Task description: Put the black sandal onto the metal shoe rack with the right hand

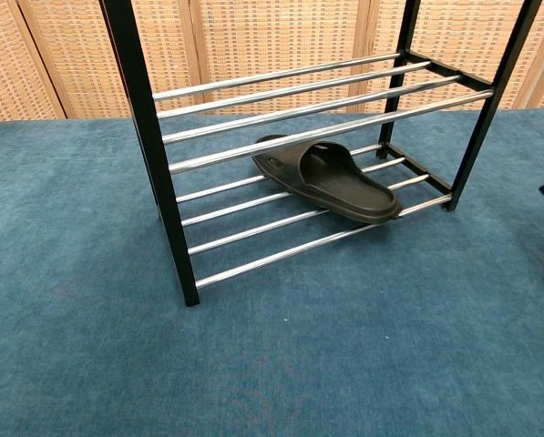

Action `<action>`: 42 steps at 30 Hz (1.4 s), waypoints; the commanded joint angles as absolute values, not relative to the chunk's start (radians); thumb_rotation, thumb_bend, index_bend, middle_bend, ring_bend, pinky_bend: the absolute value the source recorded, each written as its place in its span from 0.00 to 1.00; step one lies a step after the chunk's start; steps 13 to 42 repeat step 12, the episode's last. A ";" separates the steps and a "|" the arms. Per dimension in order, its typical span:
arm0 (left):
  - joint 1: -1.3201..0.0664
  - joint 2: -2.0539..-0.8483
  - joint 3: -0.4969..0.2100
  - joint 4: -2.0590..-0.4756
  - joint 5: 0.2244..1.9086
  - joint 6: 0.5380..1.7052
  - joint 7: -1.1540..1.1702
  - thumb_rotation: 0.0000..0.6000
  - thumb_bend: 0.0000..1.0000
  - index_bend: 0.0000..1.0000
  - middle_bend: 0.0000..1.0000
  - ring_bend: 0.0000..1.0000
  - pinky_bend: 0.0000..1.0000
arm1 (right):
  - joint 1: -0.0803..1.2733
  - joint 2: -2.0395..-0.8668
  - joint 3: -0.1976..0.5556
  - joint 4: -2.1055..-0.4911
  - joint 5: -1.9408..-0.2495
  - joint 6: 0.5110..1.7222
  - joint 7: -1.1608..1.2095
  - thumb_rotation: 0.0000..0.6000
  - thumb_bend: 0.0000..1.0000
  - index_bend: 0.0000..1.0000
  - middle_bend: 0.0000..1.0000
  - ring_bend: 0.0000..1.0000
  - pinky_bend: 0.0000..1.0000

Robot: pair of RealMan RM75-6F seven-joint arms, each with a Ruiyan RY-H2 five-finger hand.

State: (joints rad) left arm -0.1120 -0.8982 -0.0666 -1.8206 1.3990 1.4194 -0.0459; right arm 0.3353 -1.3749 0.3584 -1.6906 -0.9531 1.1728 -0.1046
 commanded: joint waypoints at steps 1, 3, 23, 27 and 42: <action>-0.102 -0.912 -0.066 -1.806 1.409 1.440 -0.048 1.00 0.10 0.00 0.00 0.00 0.00 | 0.302 -1.321 0.294 -1.480 -1.196 1.163 0.077 1.00 0.00 0.10 0.00 0.00 0.00; -0.095 -0.922 -0.064 -1.797 1.415 1.453 -0.051 1.00 0.10 0.00 0.00 0.00 0.00 | 0.288 -1.312 0.256 -1.381 -1.308 1.208 0.152 1.00 0.00 0.08 0.00 0.00 0.00; -0.074 -0.984 -0.053 -1.754 1.454 1.505 -0.021 1.00 0.10 0.00 0.00 0.00 0.00 | 0.159 -1.225 0.135 -1.342 -1.536 1.482 0.202 1.00 0.00 0.00 0.00 0.00 0.00; -0.074 -0.984 -0.053 -1.754 1.454 1.505 -0.021 1.00 0.10 0.00 0.00 0.00 0.00 | 0.159 -1.225 0.135 -1.342 -1.536 1.482 0.202 1.00 0.00 0.00 0.00 0.00 0.00; -0.074 -0.984 -0.053 -1.754 1.454 1.505 -0.021 1.00 0.10 0.00 0.00 0.00 0.00 | 0.159 -1.225 0.135 -1.342 -1.536 1.482 0.202 1.00 0.00 0.00 0.00 0.00 0.00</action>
